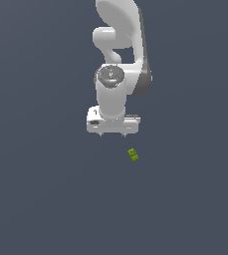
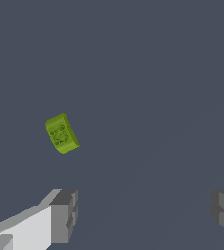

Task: Pick up the object and move it to a goal position.

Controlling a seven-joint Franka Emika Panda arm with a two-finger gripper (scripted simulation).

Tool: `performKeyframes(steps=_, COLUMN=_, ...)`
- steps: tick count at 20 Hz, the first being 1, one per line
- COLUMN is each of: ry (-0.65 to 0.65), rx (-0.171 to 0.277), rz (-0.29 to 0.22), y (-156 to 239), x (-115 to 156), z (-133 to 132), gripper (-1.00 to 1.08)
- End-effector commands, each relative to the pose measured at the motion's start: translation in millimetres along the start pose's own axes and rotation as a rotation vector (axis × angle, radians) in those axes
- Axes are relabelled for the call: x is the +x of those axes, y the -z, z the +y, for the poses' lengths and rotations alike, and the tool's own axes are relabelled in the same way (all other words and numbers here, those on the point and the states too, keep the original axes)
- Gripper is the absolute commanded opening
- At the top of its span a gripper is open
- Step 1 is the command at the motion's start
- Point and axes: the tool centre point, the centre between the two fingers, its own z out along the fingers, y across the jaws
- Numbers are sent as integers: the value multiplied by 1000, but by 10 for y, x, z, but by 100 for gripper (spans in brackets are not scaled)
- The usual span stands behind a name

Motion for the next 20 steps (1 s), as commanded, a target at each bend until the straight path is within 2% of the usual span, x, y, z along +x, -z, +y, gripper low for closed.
performKeyframes(steps=1, ry=24, rx=-3, rz=3, y=-51, x=21, z=-53, gripper=100)
performKeyframes(steps=6, ry=124, rx=-14, rz=18, y=-245, x=111, z=-270, gripper=100)
performKeyframes(steps=14, ry=350, rx=-25, rz=55, y=-696, x=249, z=-803, gripper=100)
performKeyframes(steps=20, ry=427, rx=-24, rz=68, y=-852, x=275, z=-998, gripper=100)
